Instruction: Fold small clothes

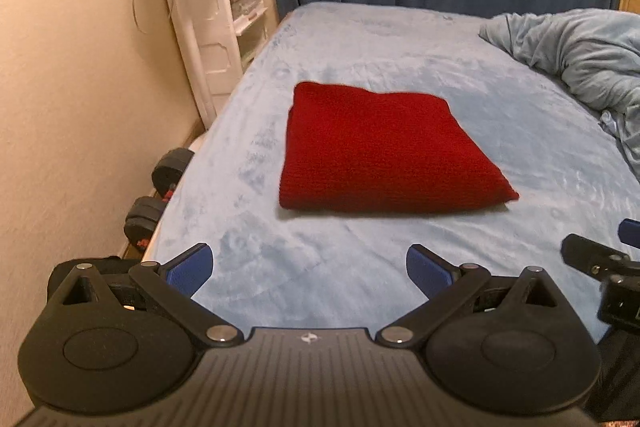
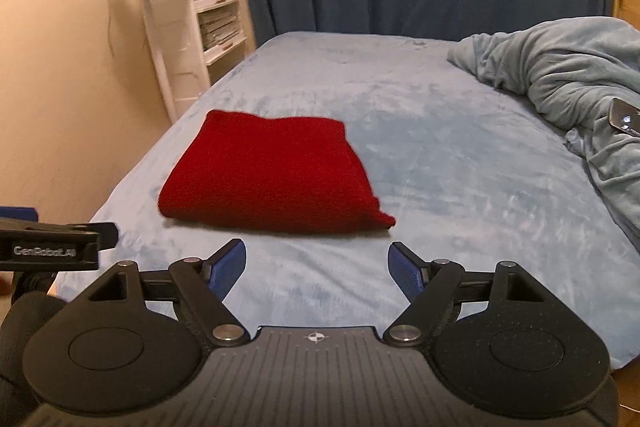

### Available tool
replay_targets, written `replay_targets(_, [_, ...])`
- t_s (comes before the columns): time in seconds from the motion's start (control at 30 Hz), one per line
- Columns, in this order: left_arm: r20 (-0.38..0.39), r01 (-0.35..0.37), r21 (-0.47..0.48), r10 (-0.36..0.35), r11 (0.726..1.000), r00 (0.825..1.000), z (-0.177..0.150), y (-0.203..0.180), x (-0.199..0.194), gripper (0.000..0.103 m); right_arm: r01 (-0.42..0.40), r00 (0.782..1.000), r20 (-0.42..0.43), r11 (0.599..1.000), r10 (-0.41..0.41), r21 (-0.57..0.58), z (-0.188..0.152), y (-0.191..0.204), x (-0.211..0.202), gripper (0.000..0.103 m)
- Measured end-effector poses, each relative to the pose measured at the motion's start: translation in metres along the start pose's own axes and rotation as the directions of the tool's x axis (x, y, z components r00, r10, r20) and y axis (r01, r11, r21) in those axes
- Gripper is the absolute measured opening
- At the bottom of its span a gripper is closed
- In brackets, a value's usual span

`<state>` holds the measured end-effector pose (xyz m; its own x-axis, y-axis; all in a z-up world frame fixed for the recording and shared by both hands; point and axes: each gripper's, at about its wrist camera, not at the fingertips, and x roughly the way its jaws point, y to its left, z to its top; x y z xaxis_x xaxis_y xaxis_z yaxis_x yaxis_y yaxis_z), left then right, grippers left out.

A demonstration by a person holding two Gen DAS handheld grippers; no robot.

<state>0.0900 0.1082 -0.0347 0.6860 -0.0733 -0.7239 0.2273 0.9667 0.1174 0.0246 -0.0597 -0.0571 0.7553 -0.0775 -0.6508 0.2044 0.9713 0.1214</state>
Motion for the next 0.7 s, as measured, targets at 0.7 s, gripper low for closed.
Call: replay_targets(0.7, [-0.026,-0.006,0.002,0.006,1.0,1.0,0.0057,-0.0025,-0.0055,0.103,-0.028,1.0,0.003,1.0,0.028,-0.01,0.0002,0.0083,-0.005,0.079])
